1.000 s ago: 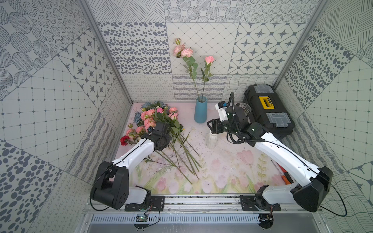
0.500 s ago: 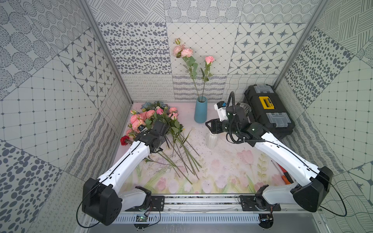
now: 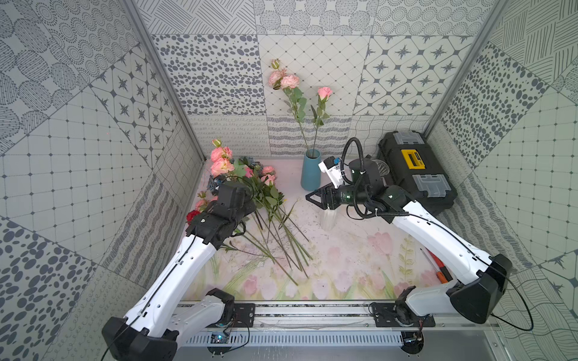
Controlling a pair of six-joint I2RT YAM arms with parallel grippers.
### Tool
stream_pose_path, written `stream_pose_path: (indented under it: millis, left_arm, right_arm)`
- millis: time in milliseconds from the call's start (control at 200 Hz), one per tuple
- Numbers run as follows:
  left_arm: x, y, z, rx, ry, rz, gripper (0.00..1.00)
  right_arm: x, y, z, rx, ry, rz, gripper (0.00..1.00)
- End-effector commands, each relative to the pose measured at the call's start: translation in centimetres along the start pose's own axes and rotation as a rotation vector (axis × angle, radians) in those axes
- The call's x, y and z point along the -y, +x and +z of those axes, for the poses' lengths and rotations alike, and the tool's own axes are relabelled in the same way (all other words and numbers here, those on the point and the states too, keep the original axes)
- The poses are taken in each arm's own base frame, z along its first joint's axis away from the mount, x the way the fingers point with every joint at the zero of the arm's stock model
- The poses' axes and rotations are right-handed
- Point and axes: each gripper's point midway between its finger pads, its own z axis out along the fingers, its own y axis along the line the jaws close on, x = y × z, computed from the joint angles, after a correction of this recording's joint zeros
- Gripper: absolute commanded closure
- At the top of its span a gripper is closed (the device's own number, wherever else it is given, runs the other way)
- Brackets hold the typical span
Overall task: Place the pink flowers into the vase
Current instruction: Pick up the flower at the center of the board.
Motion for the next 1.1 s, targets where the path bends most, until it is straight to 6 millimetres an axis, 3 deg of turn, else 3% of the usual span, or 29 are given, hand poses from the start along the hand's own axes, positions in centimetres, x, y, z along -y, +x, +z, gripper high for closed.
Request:
stream_pose_path:
  millis: [0,200,400,875,1096]
  left_arm:
    - [10.2,-2.6,-4.3,0.029,0.526,0.133,1.00]
    - [14.8,-2.9,-7.2,-0.011,0.806,0.109,1.00]
    - [17.4,-2.1,-7.5,-0.109,0.949,0.136,1.00]
    - [18.0,-0.5,-7.0,-0.201,0.985,0.185,1.00]
    - [18.0,-0.5,-6.9,-0.203,0.983,0.189,1.00]
  right_arm:
    - [-3.4,-1.5,0.6,0.018,-0.182,-0.002,0.42]
    - [-5.4,-2.2,1.8,0.032,-0.291,0.019,0.42]
    - [-5.8,-3.1,2.8,0.062,-0.313,0.018,0.46]
    - [-5.0,-4.5,4.9,0.115,-0.332,0.032,0.56]
    - [-5.0,-4.5,5.1,0.115,-0.347,0.041,0.73]
